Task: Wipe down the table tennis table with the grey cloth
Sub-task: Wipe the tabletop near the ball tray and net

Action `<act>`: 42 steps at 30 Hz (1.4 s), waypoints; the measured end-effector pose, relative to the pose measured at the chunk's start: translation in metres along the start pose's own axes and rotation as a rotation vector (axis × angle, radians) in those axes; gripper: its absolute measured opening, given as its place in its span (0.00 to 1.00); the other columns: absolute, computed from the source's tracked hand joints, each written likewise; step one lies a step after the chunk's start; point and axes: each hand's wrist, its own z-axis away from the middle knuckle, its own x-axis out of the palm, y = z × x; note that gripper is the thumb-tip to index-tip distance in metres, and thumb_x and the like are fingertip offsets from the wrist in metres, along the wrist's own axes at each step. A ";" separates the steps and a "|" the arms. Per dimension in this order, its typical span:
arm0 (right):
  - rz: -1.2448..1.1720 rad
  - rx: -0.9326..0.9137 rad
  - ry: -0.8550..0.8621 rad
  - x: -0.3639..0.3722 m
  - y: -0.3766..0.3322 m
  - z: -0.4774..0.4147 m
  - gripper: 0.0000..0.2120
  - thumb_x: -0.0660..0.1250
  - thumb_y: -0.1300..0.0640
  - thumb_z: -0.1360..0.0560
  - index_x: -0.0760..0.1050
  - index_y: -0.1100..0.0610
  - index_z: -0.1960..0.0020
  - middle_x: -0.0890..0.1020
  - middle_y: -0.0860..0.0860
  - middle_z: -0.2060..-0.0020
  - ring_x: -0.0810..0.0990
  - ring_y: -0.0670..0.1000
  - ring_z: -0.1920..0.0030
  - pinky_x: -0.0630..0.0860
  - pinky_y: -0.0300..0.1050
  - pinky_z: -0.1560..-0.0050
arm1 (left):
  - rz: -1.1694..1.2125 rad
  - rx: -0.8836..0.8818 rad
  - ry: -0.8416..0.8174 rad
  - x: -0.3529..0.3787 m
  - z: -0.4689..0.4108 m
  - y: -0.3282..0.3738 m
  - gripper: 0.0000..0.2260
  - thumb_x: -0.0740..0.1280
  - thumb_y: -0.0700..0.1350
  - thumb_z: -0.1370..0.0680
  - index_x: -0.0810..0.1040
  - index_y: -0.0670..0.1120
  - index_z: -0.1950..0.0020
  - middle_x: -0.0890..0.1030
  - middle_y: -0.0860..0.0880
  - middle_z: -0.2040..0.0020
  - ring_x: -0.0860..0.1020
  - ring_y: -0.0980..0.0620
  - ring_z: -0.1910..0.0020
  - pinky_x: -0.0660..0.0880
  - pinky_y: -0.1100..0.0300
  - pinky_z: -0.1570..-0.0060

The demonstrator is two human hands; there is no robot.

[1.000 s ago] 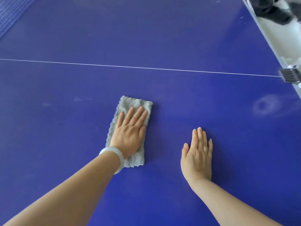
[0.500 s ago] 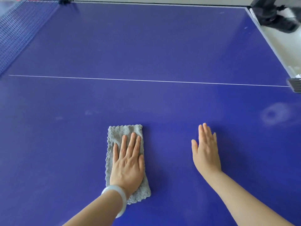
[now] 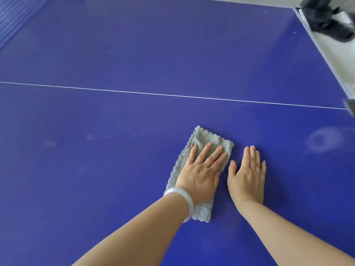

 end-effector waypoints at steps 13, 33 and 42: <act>0.058 -0.009 0.023 -0.001 -0.005 0.001 0.32 0.47 0.46 0.19 0.52 0.63 0.20 0.55 0.58 0.21 0.54 0.55 0.20 0.49 0.57 0.21 | 0.081 -0.400 0.170 0.000 0.055 -0.018 0.26 0.48 0.51 0.17 0.50 0.50 0.18 0.49 0.53 0.19 0.45 0.46 0.19 0.46 0.41 0.23; 0.029 -0.159 -0.022 -0.008 -0.004 0.005 0.27 0.46 0.52 0.16 0.56 0.65 0.22 0.57 0.59 0.22 0.55 0.56 0.21 0.53 0.59 0.22 | 0.081 -0.541 0.198 -0.015 0.003 -0.099 0.27 0.40 0.55 0.20 0.43 0.56 0.19 0.43 0.58 0.19 0.37 0.54 0.21 0.36 0.48 0.23; -0.113 -0.026 -0.058 -0.004 -0.090 -0.046 0.28 0.50 0.54 0.16 0.49 0.62 0.20 0.51 0.57 0.20 0.47 0.55 0.19 0.43 0.53 0.21 | 0.083 -0.532 0.198 -0.016 0.000 -0.102 0.28 0.40 0.55 0.20 0.43 0.56 0.19 0.42 0.59 0.19 0.35 0.54 0.21 0.34 0.48 0.23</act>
